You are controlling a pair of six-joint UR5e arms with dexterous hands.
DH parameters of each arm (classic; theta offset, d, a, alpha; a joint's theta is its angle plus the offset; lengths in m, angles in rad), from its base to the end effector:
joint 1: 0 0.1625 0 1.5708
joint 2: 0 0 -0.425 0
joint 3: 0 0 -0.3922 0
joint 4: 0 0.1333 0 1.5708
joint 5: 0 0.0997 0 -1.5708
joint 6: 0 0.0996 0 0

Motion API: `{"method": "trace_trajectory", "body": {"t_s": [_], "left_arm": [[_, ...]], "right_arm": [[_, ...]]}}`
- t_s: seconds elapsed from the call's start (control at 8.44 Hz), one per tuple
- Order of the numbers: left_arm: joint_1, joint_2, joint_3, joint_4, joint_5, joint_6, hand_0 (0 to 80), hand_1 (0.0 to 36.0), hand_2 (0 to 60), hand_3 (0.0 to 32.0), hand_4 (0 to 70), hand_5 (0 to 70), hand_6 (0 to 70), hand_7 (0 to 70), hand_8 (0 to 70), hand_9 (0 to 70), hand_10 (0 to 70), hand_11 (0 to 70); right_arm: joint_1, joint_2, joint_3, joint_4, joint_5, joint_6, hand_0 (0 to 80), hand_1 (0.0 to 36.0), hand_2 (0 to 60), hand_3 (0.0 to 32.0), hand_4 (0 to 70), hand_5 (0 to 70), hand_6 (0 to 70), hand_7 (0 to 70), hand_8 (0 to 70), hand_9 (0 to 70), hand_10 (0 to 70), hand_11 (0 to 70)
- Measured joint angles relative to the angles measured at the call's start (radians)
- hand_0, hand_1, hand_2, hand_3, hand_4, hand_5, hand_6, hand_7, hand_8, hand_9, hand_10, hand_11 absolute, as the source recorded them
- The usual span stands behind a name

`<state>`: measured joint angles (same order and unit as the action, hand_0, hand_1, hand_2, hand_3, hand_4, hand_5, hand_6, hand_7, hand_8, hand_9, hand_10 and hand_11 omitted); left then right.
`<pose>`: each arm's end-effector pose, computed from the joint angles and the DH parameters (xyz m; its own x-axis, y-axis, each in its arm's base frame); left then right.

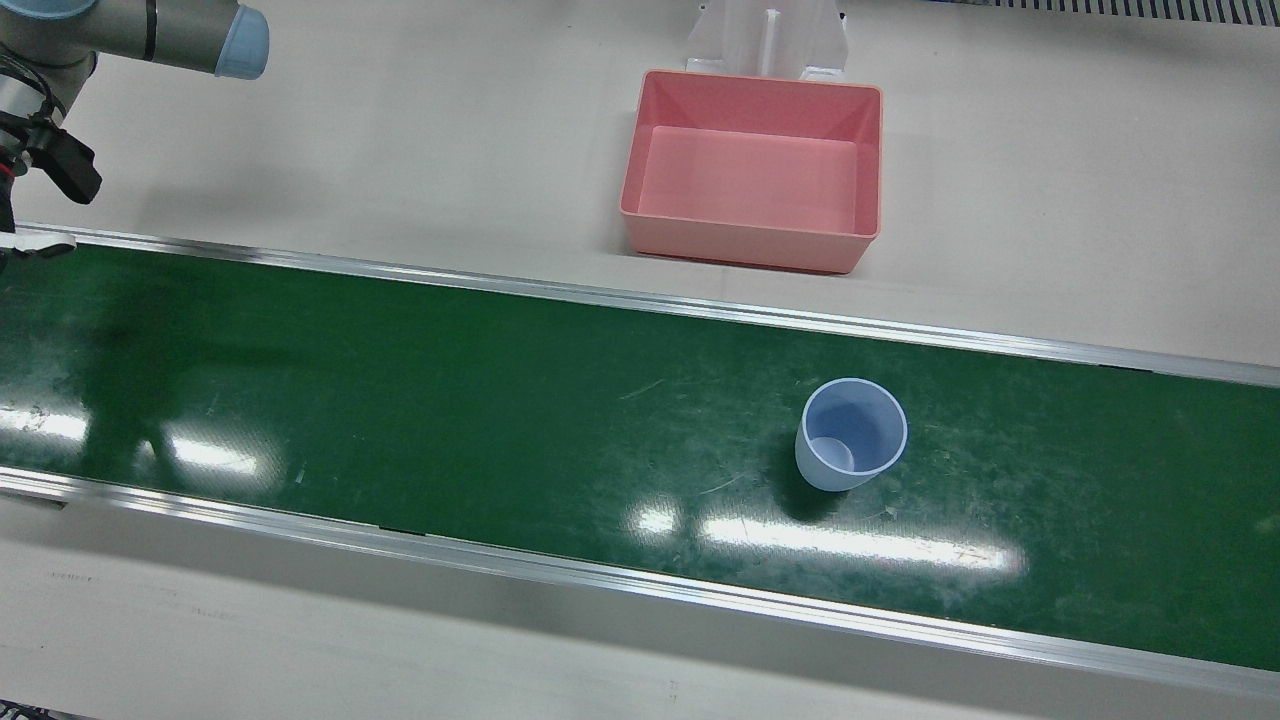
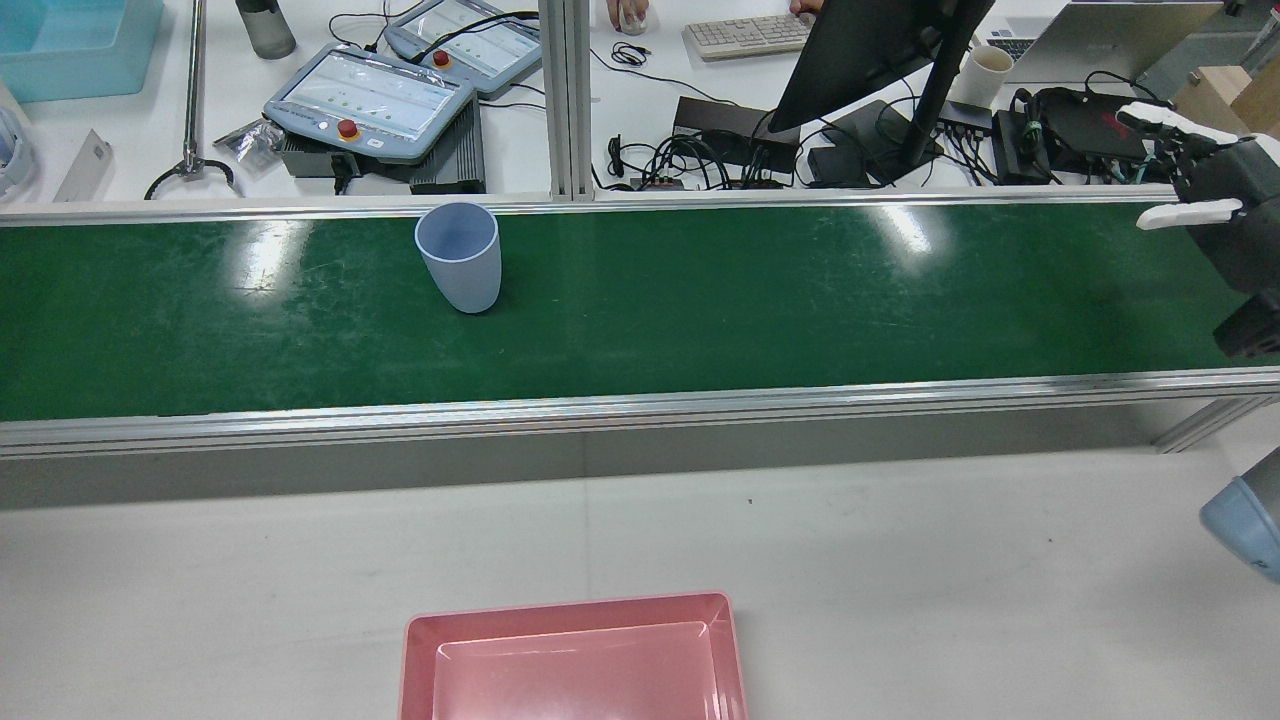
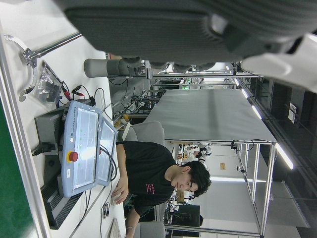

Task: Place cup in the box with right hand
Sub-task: 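Move the right hand over the conveyor toward the approaching blue cup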

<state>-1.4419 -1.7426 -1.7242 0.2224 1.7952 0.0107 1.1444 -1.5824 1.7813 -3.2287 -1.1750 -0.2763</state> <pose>-0.0394 -0.5608 0.5451 -0.9385 -0.3437 -0.0335 -0.0032 0.1055 -0.9944 -0.0430 -0.5098 0.5988 -0.9733 0.0038 0.2297 -0.2280 0.1067 -0.9678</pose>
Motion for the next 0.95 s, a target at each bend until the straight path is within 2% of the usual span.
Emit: {"method": "trace_trajectory", "body": {"t_s": [0.12, 0.24, 0.36, 0.47, 0.59, 0.83, 0.95], "left_arm": [[0.0, 0.0, 0.0, 0.0, 0.0, 0.0, 0.0, 0.0, 0.0, 0.0, 0.0, 0.0, 0.0, 0.0, 0.0, 0.0, 0.0, 0.0], [0.0, 0.0, 0.0, 0.0, 0.0, 0.0, 0.0, 0.0, 0.0, 0.0, 0.0, 0.0, 0.0, 0.0, 0.0, 0.0, 0.0, 0.0], [0.0, 0.0, 0.0, 0.0, 0.0, 0.0, 0.0, 0.0, 0.0, 0.0, 0.0, 0.0, 0.0, 0.0, 0.0, 0.0, 0.0, 0.0], [0.0, 0.0, 0.0, 0.0, 0.0, 0.0, 0.0, 0.0, 0.0, 0.0, 0.0, 0.0, 0.0, 0.0, 0.0, 0.0, 0.0, 0.0], [0.0, 0.0, 0.0, 0.0, 0.0, 0.0, 0.0, 0.0, 0.0, 0.0, 0.0, 0.0, 0.0, 0.0, 0.0, 0.0, 0.0, 0.0], [0.0, 0.0, 0.0, 0.0, 0.0, 0.0, 0.0, 0.0, 0.0, 0.0, 0.0, 0.0, 0.0, 0.0, 0.0, 0.0, 0.0, 0.0], [0.0, 0.0, 0.0, 0.0, 0.0, 0.0, 0.0, 0.0, 0.0, 0.0, 0.0, 0.0, 0.0, 0.0, 0.0, 0.0, 0.0, 0.0]], "right_arm": [[-0.001, 0.001, -0.002, 0.0, 0.0, 0.0, 58.7, 10.7, 0.0, 0.0, 12.0, 4.6, 5.2, 22.1, 0.0, 3.0, 0.0, 0.0], [-0.001, 0.002, -0.003, 0.0, 0.0, 0.0, 56.5, 14.6, 0.0, 0.0, 7.3, 4.7, 5.3, 22.5, 0.0, 3.1, 0.0, 0.0], [-0.002, 0.003, -0.003, 0.001, 0.0, 0.0, 57.4, 13.0, 0.0, 0.0, 9.8, 4.8, 5.4, 23.0, 0.0, 3.2, 0.0, 0.0], [-0.005, 0.004, -0.003, 0.001, 0.0, 0.0, 56.9, 13.9, 0.0, 0.0, 8.8, 4.8, 5.4, 23.2, 0.0, 3.2, 0.0, 0.0], [-0.009, 0.005, -0.003, 0.001, 0.0, 0.001, 58.7, 11.4, 0.0, 0.0, 12.3, 4.8, 5.5, 23.4, 0.1, 3.2, 0.0, 0.0], [-0.019, 0.005, -0.003, 0.002, 0.001, 0.002, 56.8, 14.6, 0.5, 0.0, 8.7, 5.0, 5.6, 23.6, 0.1, 3.3, 0.0, 0.0], [-0.022, 0.005, -0.002, 0.002, 0.001, 0.003, 57.7, 14.0, 0.4, 0.0, 9.7, 5.0, 5.7, 23.9, 0.1, 3.3, 0.0, 0.0]]}}
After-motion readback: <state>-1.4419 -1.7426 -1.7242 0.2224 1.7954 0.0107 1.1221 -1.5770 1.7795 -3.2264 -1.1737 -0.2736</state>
